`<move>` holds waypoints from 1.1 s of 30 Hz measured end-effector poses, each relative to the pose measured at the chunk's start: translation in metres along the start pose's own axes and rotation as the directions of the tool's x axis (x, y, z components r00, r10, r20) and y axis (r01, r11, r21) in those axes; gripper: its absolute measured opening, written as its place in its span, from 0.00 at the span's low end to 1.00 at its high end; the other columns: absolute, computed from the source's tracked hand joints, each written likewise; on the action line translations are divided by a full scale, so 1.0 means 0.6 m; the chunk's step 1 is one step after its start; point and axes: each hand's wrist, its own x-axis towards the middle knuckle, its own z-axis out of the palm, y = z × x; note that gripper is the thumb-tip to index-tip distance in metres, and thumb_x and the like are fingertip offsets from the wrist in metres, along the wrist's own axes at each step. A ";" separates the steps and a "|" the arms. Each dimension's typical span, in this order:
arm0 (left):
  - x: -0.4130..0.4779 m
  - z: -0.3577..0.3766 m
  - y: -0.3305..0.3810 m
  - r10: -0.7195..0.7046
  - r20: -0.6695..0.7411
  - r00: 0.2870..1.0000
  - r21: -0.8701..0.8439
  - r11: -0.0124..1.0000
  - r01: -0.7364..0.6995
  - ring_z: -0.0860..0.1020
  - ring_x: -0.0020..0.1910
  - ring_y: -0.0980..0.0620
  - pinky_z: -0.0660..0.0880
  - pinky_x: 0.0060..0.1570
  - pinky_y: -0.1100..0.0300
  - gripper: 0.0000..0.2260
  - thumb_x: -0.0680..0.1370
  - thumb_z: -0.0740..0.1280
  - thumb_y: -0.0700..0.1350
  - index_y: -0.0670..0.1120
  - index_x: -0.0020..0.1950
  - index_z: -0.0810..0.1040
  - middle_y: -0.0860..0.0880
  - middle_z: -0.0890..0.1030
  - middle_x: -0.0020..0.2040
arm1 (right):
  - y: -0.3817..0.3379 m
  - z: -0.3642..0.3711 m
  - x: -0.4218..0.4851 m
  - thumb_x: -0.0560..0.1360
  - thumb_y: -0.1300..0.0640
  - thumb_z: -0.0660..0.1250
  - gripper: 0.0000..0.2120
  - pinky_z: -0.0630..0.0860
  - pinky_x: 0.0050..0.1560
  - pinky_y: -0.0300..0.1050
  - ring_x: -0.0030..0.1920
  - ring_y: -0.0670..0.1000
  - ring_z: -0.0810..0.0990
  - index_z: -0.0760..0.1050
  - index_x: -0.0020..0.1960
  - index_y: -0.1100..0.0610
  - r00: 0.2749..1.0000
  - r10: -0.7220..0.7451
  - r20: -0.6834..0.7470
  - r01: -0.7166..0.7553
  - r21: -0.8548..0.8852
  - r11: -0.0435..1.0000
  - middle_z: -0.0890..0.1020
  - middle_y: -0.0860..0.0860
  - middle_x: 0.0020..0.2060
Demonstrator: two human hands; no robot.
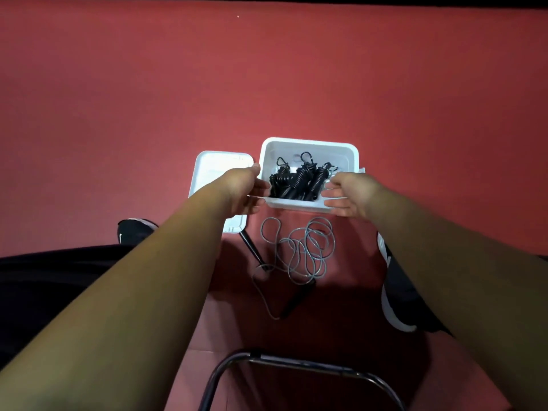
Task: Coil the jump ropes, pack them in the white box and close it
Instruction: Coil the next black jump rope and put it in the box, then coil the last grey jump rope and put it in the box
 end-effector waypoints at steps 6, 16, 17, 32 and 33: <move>-0.004 0.005 -0.045 0.001 -0.028 1.000 0.118 0.993 0.002 0.76 0.32 0.49 0.73 0.37 0.58 0.19 0.86 0.57 0.55 0.44 0.51 0.80 0.46 0.82 0.43 | 0.021 0.045 -0.039 0.84 0.49 0.62 0.13 0.81 0.42 0.48 0.47 0.53 0.87 0.80 0.56 0.57 0.994 0.054 0.092 -0.044 -0.106 0.993 0.89 0.53 0.49; 0.036 -0.003 -0.196 0.079 -0.017 0.997 0.721 0.692 -0.043 0.84 0.45 0.47 0.79 0.39 0.67 0.09 0.82 0.64 0.38 0.42 0.57 0.83 0.43 0.86 0.52 | 0.144 0.126 0.009 0.85 0.51 0.60 0.13 0.80 0.48 0.48 0.50 0.52 0.84 0.79 0.61 0.56 0.957 0.178 0.229 -0.138 -0.179 0.974 0.86 0.53 0.54; 0.040 -0.003 -0.208 0.048 0.033 0.998 0.756 0.652 -0.056 0.85 0.44 0.47 0.77 0.37 0.68 0.09 0.81 0.66 0.37 0.42 0.59 0.83 0.43 0.86 0.53 | 0.160 0.123 0.015 0.85 0.51 0.60 0.12 0.80 0.47 0.48 0.50 0.51 0.84 0.79 0.61 0.56 0.955 0.199 0.218 -0.153 -0.211 0.966 0.85 0.52 0.54; 0.126 -0.013 -0.314 -0.021 0.174 0.984 0.984 -0.044 -0.175 0.62 0.79 0.40 0.72 0.70 0.40 0.34 0.77 0.65 0.41 0.59 0.82 0.62 0.60 0.49 0.85 | 0.351 0.142 0.065 0.85 0.47 0.63 0.15 0.77 0.34 0.45 0.39 0.52 0.80 0.76 0.66 0.52 0.898 0.428 0.103 -0.309 -0.544 0.780 0.80 0.52 0.48; 0.130 -0.016 -0.315 -0.022 0.164 0.986 0.986 -0.031 -0.164 0.64 0.78 0.40 0.73 0.69 0.41 0.35 0.76 0.64 0.44 0.61 0.82 0.61 0.59 0.50 0.85 | 0.359 0.142 0.070 0.85 0.48 0.63 0.14 0.77 0.33 0.45 0.40 0.51 0.80 0.76 0.67 0.53 0.903 0.418 0.095 -0.301 -0.553 0.777 0.80 0.52 0.49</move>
